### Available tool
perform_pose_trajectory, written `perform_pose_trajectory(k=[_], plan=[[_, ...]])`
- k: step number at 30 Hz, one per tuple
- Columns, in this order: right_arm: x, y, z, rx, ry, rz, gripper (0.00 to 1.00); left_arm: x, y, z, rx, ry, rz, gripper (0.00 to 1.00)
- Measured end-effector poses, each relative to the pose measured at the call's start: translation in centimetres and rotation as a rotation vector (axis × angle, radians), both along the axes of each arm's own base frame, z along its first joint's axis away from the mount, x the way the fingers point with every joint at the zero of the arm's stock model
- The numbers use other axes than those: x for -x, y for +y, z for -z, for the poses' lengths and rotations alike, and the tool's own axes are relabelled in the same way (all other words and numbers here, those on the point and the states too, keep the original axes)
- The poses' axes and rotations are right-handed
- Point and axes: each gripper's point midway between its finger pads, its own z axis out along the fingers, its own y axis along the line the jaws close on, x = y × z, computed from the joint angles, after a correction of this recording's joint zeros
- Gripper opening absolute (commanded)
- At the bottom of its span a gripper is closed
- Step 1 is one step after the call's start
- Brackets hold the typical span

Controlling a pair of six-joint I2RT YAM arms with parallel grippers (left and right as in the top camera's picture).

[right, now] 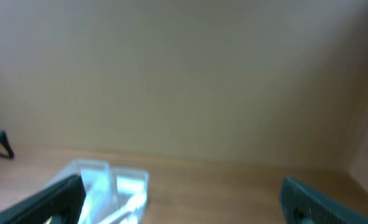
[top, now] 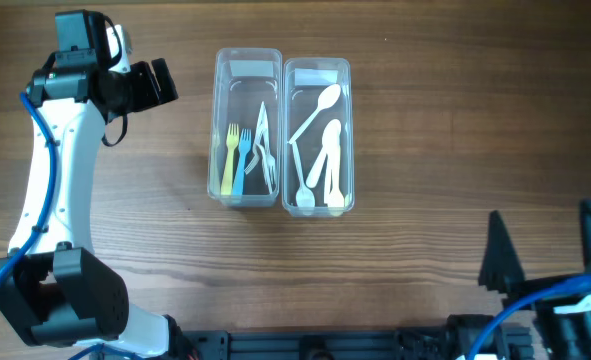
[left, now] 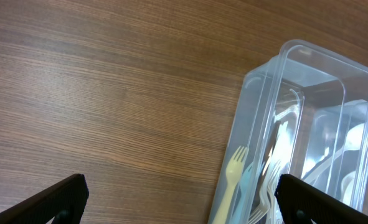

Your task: Pack container

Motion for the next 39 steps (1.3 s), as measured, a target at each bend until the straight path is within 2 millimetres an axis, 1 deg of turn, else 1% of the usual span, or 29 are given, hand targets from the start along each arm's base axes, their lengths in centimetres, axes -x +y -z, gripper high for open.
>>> perform_pose_trajectory(k=[2,5,7,9,11,14,18,23,30,32,39], plan=[[-0.7,0.5,1.1,0.004,-0.045,-0.032,1.0,0.0,0.0,0.0,0.0,0.0,0.0,1.0],[-2.8,1.1,4.7,-0.013,-0.056,-0.067,1.0,0.0,0.0,0.0,0.0,0.0,0.0,1.0],[-4.7,1.3,8.3,-0.042,-0.041,-0.083,1.0,0.0,0.0,0.0,0.0,0.0,0.0,1.0],[-6.1,1.5,11.4,-0.059,-0.03,-0.099,1.0,0.0,0.0,0.0,0.0,0.0,0.0,1.0],[-6.9,1.6,13.7,-0.063,-0.031,-0.11,1.0,0.0,0.0,0.0,0.0,0.0,0.0,1.0],[-7.9,1.8,16.2,-0.055,-0.03,-0.119,1.0,0.0,0.0,0.0,0.0,0.0,0.0,1.0],[-8.7,1.8,18.0,-0.015,-0.044,-0.117,1.0,0.0,0.0,0.0,0.0,0.0,0.0,1.0],[-9.4,1.7,20.9,0.034,-0.009,-0.113,1.0,0.0,0.0,0.0,0.0,0.0,0.0,1.0],[-9.8,1.6,23.0,0.052,0.021,-0.105,1.0,0.0,0.0,0.0,0.0,0.0,0.0,1.0],[-9.9,1.6,23.5,0.058,0.029,-0.104,1.0,0.0,0.0,0.0,0.0,0.0,0.0,1.0],[-9.9,1.6,23.5,0.058,0.03,-0.104,1.0,0.0,0.0,0.0,0.0,0.0,0.0,1.0]])
